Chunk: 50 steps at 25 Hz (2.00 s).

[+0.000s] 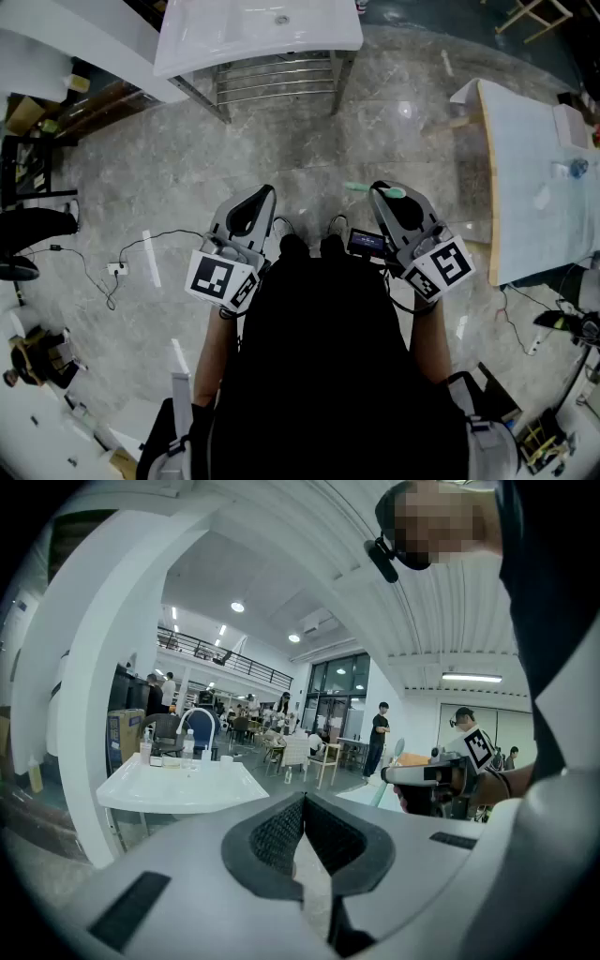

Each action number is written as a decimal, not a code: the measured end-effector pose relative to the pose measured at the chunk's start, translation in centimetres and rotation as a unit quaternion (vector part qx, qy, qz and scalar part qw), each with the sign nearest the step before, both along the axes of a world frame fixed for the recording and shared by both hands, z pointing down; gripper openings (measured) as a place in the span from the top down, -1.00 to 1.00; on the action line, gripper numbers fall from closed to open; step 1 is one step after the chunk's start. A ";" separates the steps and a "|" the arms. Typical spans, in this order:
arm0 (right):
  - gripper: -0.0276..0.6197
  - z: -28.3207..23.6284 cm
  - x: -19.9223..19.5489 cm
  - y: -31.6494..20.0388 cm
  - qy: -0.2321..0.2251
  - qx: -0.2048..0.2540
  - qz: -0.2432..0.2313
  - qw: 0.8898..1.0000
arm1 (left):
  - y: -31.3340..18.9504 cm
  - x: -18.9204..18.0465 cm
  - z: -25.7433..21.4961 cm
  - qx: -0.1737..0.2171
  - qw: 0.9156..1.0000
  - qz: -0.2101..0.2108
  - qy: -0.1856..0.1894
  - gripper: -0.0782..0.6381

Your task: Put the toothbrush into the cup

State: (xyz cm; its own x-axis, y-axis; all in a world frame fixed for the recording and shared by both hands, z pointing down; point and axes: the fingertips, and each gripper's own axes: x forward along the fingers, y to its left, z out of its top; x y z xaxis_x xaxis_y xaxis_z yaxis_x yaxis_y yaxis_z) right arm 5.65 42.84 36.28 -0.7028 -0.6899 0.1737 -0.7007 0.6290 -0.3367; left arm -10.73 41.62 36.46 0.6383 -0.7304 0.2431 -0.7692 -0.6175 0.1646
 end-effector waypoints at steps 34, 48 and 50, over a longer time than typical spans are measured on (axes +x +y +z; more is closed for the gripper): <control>0.80 -0.3 4.7 1.2 -0.013 0.027 -0.016 0.999 | 3.1 9.5 0.0 -0.010 1.000 -0.008 0.021 0.76; 0.80 -0.1 1.6 -8.1 0.014 0.018 -0.003 1.000 | -7.6 6.6 0.5 -0.009 1.000 0.002 0.030 0.76; 0.80 -0.8 1.2 -10.8 0.011 0.028 0.022 0.999 | -9.9 5.7 0.2 -0.004 1.000 0.007 0.029 0.76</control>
